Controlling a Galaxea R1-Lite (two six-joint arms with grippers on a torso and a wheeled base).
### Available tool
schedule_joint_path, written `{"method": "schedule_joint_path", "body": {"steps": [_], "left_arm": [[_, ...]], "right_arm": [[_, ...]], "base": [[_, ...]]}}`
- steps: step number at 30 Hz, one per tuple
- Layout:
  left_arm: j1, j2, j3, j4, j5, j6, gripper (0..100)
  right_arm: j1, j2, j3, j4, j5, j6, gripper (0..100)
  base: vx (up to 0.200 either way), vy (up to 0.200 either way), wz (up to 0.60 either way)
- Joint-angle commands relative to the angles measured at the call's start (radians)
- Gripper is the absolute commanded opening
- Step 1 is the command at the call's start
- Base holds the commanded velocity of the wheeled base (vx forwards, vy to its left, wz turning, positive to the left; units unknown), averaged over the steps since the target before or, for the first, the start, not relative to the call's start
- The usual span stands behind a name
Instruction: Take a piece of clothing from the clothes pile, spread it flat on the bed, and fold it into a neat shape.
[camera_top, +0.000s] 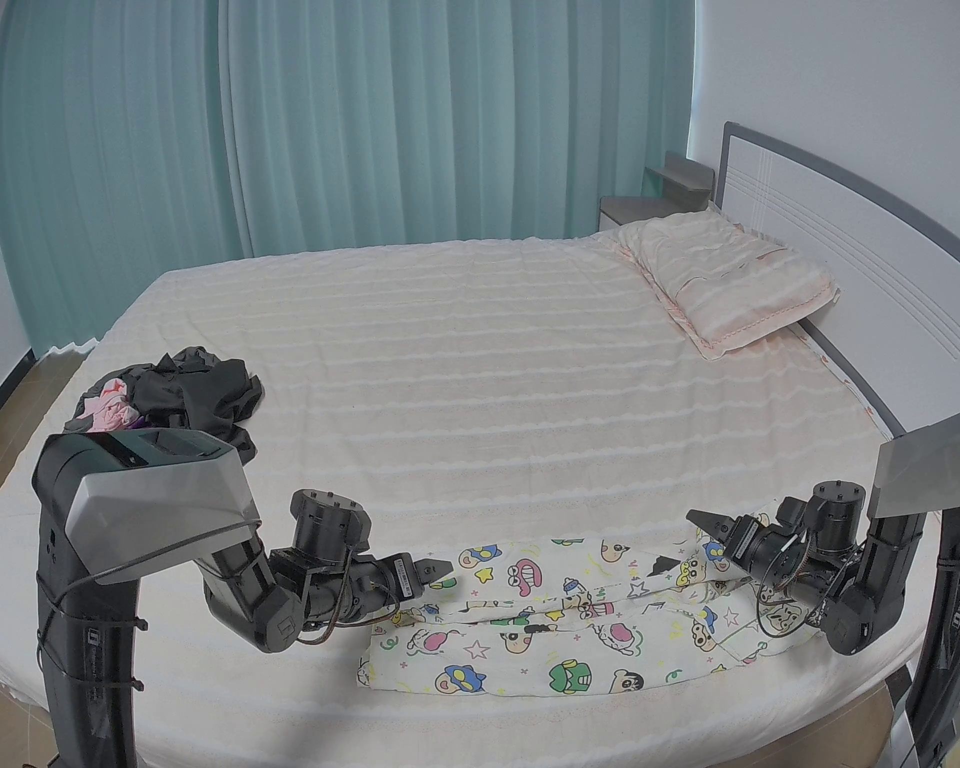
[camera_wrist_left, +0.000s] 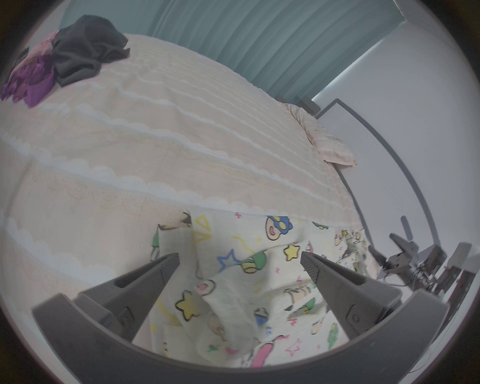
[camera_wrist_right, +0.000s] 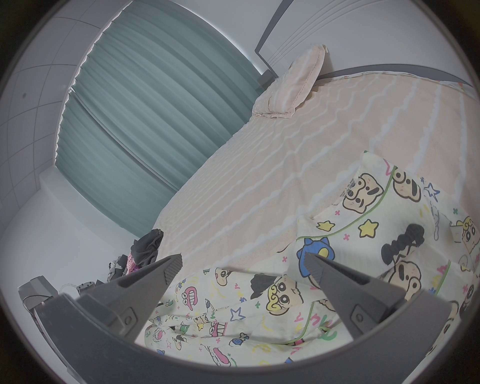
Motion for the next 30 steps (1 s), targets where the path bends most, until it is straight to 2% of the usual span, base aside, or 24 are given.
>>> {"method": "schedule_joint_path", "body": {"steps": [1, 2, 16, 30], "left_arm": [[0.002, 0.028, -0.015, 0.007, 0.027, 0.027, 100], [0.002, 0.030, -0.018, 0.012, 0.030, 0.027, 0], [0.022, -0.001, -0.001, 0.012, 0.078, 0.027, 0], [0.062, -0.044, -0.049, 0.018, 0.079, 0.037, 0]], "right_arm": [[0.000, 0.001, 0.000, -0.010, 0.001, -0.001, 100], [0.000, 0.001, 0.000, -0.010, 0.001, -0.001, 100], [-0.001, 0.002, 0.003, -0.010, 0.001, -0.001, 100], [-0.001, 0.008, 0.003, -0.010, 0.001, -0.002, 100]], "base": [[0.000, 0.000, 0.00], [0.000, 0.000, 0.00], [0.000, 0.000, 0.00], [0.000, 0.000, 0.00]]}}
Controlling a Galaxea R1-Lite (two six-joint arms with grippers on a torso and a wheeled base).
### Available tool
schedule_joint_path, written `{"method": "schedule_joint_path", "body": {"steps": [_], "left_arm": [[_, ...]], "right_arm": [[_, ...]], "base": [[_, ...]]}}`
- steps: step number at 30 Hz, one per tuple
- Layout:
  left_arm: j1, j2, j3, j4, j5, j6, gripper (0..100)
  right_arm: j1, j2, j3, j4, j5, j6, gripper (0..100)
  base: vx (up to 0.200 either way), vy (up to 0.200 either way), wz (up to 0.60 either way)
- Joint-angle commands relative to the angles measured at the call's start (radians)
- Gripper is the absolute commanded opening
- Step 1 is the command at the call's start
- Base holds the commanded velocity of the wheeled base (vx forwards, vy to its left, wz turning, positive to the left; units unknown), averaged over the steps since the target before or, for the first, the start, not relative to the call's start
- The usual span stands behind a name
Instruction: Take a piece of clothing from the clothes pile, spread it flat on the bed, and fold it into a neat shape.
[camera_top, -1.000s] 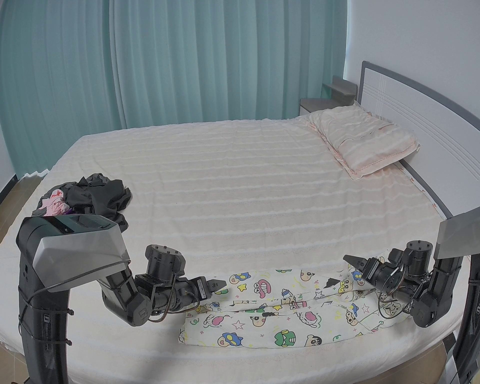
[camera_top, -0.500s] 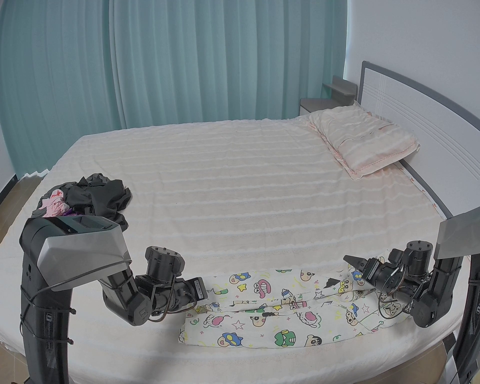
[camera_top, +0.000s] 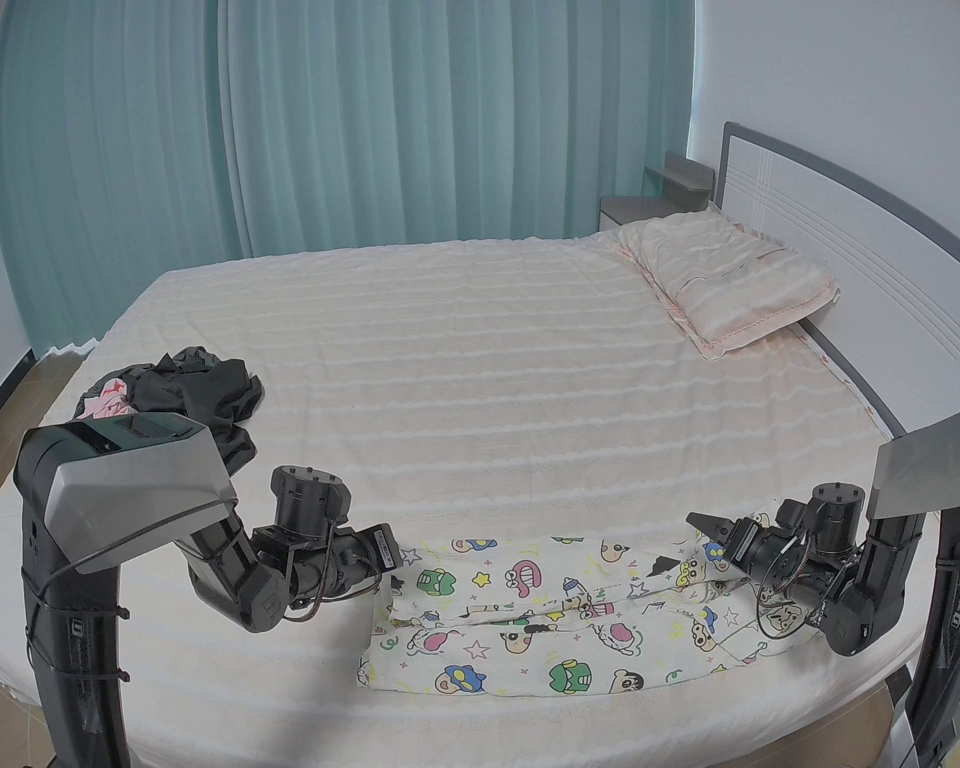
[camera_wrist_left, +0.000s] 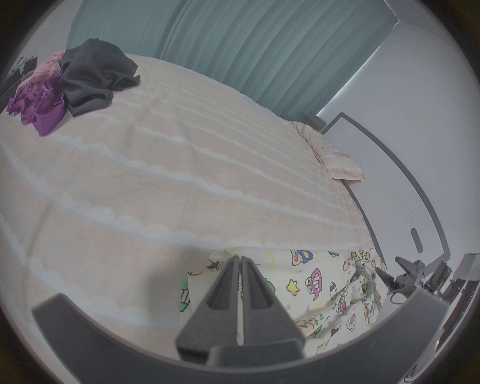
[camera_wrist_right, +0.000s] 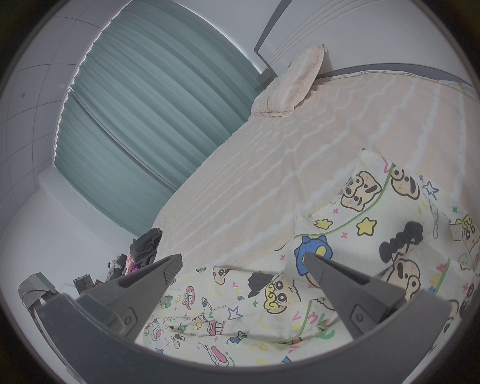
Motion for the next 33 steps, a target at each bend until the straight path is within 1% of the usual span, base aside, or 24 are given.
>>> {"method": "schedule_joint_path", "body": {"steps": [1, 4, 15, 16, 22, 26, 28, 31, 32, 33], "left_arm": [[0.012, -0.006, -0.025, 0.009, -0.001, 0.001, 0], [0.015, -0.004, -0.048, 0.049, -0.003, 0.027, 0], [0.024, 0.005, -0.120, 0.129, -0.003, 0.030, 0], [0.024, 0.008, -0.123, 0.135, -0.003, 0.030, 100], [0.041, 0.013, -0.129, 0.170, -0.003, 0.030, 100], [0.079, 0.002, -0.111, 0.196, -0.007, 0.021, 100], [0.082, -0.043, -0.085, 0.212, -0.012, -0.008, 100], [0.061, -0.130, -0.029, 0.245, -0.027, -0.093, 100], [0.056, -0.138, -0.023, 0.245, -0.030, -0.099, 100], [0.024, -0.176, 0.015, 0.241, -0.053, -0.126, 100]], "right_arm": [[0.000, 0.003, 0.001, -0.010, 0.001, 0.000, 100], [0.002, 0.003, 0.001, -0.010, 0.001, 0.000, 100], [0.000, 0.003, -0.001, -0.010, 0.001, 0.000, 100], [0.000, 0.003, -0.001, -0.010, 0.001, 0.000, 100], [0.002, 0.002, -0.001, -0.010, 0.001, 0.000, 100], [0.000, 0.000, 0.001, -0.010, 0.001, 0.000, 100], [0.000, 0.000, 0.001, -0.010, 0.001, 0.000, 100], [0.000, 0.000, -0.001, -0.010, 0.001, 0.000, 100], [0.000, 0.000, -0.001, -0.010, 0.001, 0.000, 100], [0.000, 0.000, -0.001, -0.010, 0.001, 0.000, 100]], "base": [[0.000, 0.000, 0.00], [0.000, 0.000, 0.00], [0.000, 0.000, 0.00], [0.000, 0.000, 0.00], [0.000, 0.000, 0.00], [0.000, 0.000, 0.00], [0.000, 0.000, 0.00], [0.000, 0.000, 0.00], [0.000, 0.000, 0.00], [0.000, 0.000, 0.00]]}}
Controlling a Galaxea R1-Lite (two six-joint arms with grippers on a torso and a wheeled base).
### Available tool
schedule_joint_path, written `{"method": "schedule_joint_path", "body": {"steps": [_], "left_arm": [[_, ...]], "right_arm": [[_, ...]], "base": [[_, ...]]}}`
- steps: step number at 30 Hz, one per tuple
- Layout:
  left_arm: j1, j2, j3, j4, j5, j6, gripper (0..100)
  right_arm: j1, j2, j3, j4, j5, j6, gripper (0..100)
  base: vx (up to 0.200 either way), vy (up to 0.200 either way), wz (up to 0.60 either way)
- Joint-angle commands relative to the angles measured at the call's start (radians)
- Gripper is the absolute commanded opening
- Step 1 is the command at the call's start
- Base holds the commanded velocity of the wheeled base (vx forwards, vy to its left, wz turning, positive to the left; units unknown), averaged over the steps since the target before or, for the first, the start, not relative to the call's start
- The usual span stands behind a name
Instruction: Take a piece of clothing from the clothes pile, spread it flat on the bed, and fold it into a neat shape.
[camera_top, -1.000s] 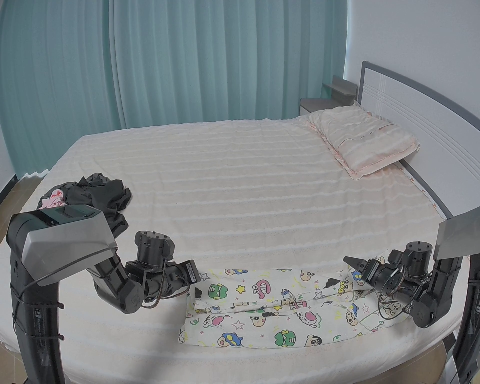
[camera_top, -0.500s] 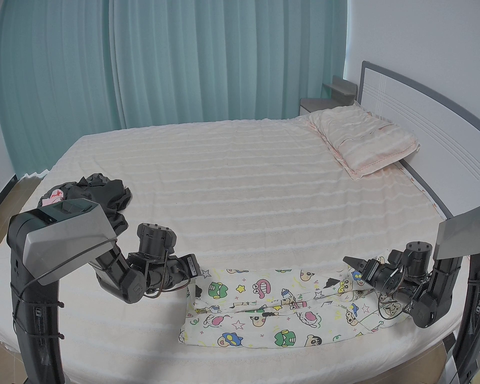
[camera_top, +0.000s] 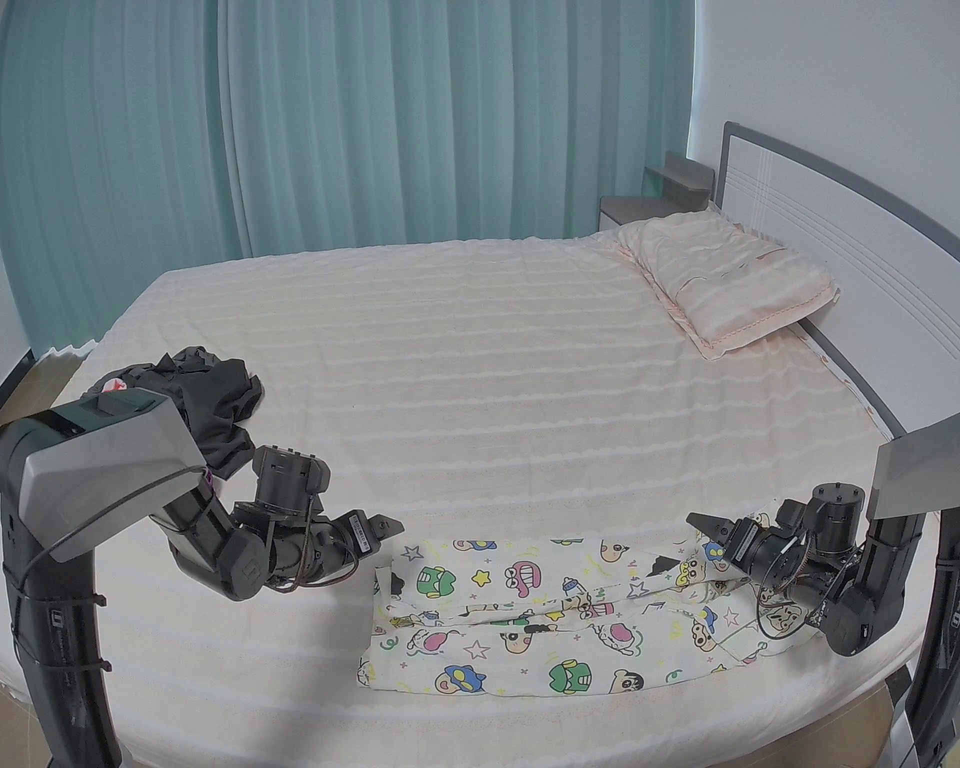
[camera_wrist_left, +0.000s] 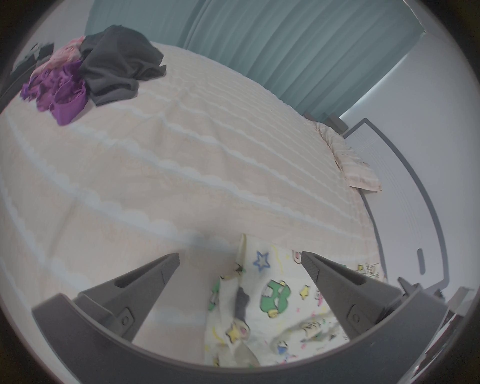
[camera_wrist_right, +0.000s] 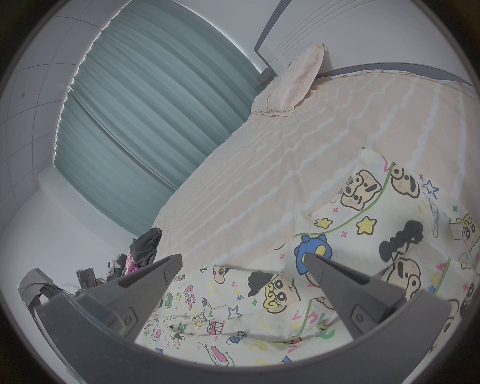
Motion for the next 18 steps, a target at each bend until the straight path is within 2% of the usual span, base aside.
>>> {"method": "schedule_joint_path", "body": {"steps": [1, 4, 9, 14, 18], "left_arm": [[-0.063, -0.155, 0.111, 0.015, -0.052, -0.082, 100], [-0.105, -0.181, 0.148, 0.018, -0.090, -0.126, 100], [-0.144, -0.169, 0.151, 0.018, -0.089, -0.155, 100], [-0.206, -0.167, 0.150, 0.021, -0.047, -0.298, 100], [-0.240, -0.172, 0.165, 0.027, -0.029, -0.349, 100]], "right_arm": [[0.000, -0.001, 0.000, -0.010, 0.001, 0.000, 100], [0.001, -0.002, 0.000, -0.010, 0.001, 0.000, 100], [0.000, -0.004, 0.001, -0.010, 0.001, 0.000, 100], [0.000, -0.004, 0.000, -0.010, 0.001, 0.000, 100], [0.000, -0.004, 0.000, -0.010, 0.001, 0.000, 100]], "base": [[0.000, 0.000, 0.00], [0.000, 0.000, 0.00], [0.000, 0.000, 0.00], [0.000, 0.000, 0.00], [0.000, 0.000, 0.00]]}}
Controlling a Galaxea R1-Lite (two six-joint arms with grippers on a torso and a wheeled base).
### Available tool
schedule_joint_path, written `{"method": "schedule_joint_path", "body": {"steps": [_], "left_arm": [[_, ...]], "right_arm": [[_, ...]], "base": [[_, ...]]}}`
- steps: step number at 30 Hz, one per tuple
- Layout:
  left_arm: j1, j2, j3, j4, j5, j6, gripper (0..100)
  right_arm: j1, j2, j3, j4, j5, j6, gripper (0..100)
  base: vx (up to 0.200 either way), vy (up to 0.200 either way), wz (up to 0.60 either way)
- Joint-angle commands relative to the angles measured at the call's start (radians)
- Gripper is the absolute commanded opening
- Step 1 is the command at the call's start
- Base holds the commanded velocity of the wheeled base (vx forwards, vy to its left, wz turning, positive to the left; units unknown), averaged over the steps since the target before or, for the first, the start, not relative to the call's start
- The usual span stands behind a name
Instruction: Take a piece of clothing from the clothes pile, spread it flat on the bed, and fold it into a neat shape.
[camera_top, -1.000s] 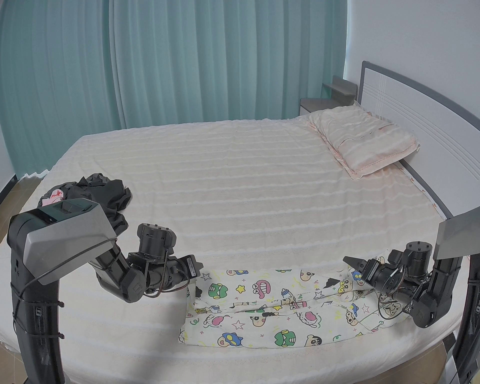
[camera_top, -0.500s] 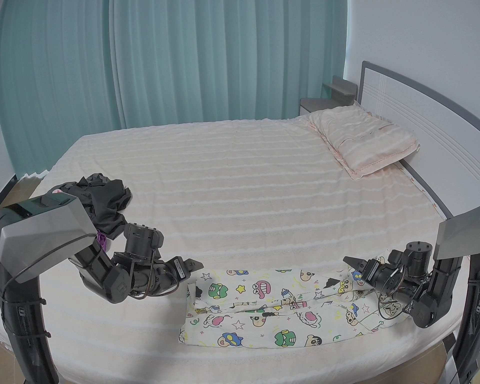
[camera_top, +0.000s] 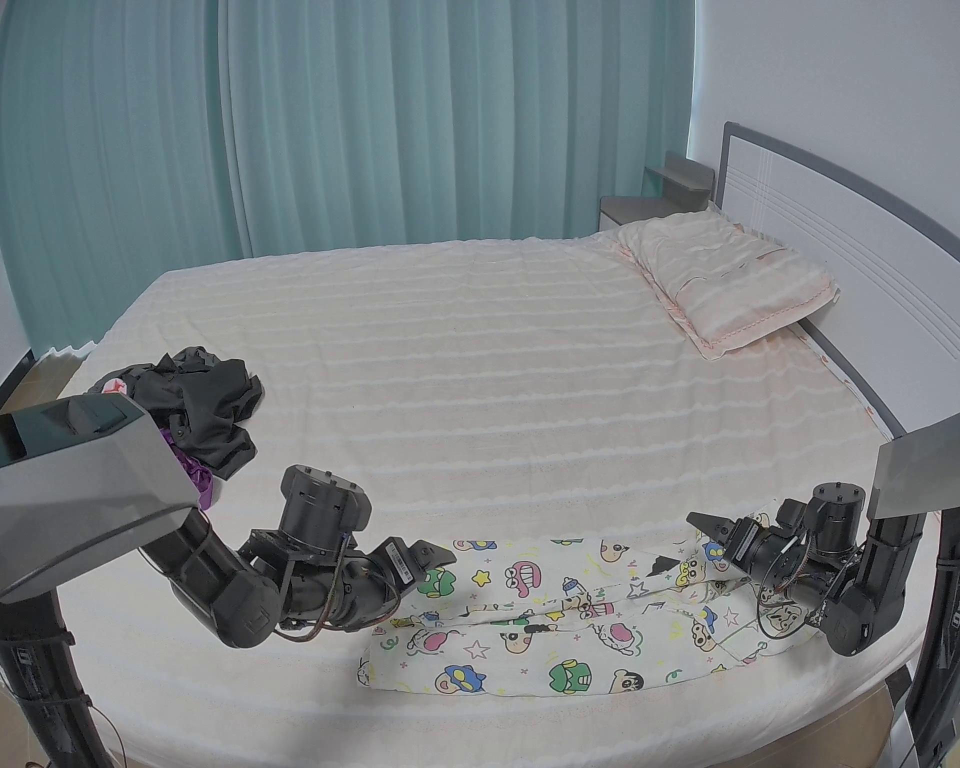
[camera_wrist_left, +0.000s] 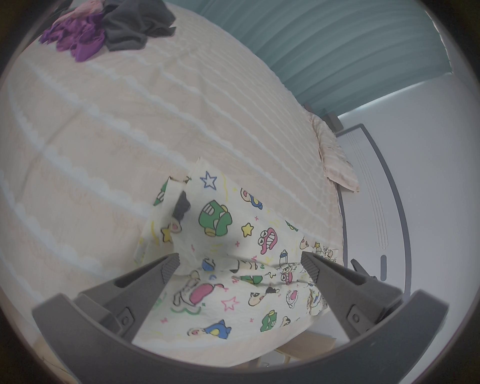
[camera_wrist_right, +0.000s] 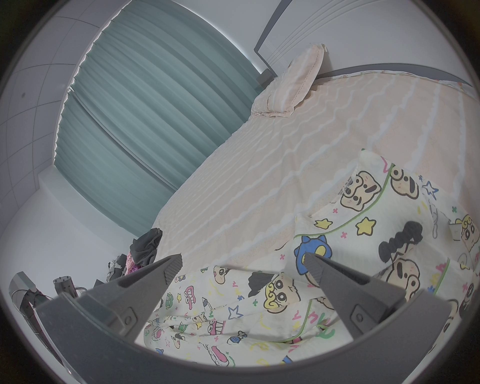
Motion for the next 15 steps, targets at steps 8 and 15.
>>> {"method": "schedule_joint_path", "body": {"steps": [8, 15], "left_arm": [[-0.078, -0.004, 0.015, 0.011, 0.120, -0.096, 100], [-0.078, -0.001, 0.027, 0.017, 0.128, -0.108, 100]], "right_arm": [[0.002, -0.001, 0.000, -0.010, 0.000, 0.002, 100], [0.002, 0.002, 0.000, -0.010, 0.000, 0.002, 100]], "base": [[0.000, 0.000, 0.00], [0.000, 0.000, 0.00]]}}
